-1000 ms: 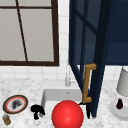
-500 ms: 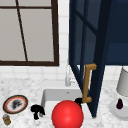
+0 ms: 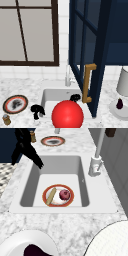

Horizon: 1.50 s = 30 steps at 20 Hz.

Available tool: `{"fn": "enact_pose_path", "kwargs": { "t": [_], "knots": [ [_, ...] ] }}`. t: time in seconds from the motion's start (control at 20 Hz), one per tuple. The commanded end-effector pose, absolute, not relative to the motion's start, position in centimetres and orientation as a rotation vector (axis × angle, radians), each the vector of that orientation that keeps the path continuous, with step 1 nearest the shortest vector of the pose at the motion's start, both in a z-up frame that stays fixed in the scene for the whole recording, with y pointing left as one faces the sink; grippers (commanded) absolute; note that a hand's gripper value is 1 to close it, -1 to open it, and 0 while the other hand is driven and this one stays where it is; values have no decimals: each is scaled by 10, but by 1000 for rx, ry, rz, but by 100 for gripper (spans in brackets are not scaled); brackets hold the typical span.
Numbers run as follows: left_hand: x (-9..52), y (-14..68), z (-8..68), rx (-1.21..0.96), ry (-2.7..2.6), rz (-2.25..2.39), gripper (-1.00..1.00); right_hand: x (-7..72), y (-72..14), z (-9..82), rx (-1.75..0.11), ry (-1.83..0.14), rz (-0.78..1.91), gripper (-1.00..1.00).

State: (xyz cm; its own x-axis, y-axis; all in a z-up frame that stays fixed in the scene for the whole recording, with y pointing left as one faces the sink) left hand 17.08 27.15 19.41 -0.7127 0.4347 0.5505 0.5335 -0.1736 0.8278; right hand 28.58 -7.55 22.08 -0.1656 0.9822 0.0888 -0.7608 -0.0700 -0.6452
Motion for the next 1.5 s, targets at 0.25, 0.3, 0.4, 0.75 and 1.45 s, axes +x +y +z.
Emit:
{"fn": "enact_pose_path", "kwargs": {
  "t": [0.25, 0.3, 0.4, 0.75, 1.45],
  "knots": [
    [171, 272, 194, -1158, -1970, -2047, 0, 293, -40, 259, -522, -505, 1677, -100],
    [171, 272, 194, -1158, -1970, -2047, 0, 292, -39, 264, -523, -490, 1674, -100],
    [171, 272, 194, -1158, -1970, -2047, 0, 291, -36, 274, -527, -472, 1669, -100],
    [171, 272, 194, -1158, -1970, -2047, 0, 287, -41, 319, -534, -464, 1650, -100],
    [171, 272, 194, -1158, -1970, -2047, 0, 263, -110, 415, -520, -516, 1647, -100]
  ]
}}
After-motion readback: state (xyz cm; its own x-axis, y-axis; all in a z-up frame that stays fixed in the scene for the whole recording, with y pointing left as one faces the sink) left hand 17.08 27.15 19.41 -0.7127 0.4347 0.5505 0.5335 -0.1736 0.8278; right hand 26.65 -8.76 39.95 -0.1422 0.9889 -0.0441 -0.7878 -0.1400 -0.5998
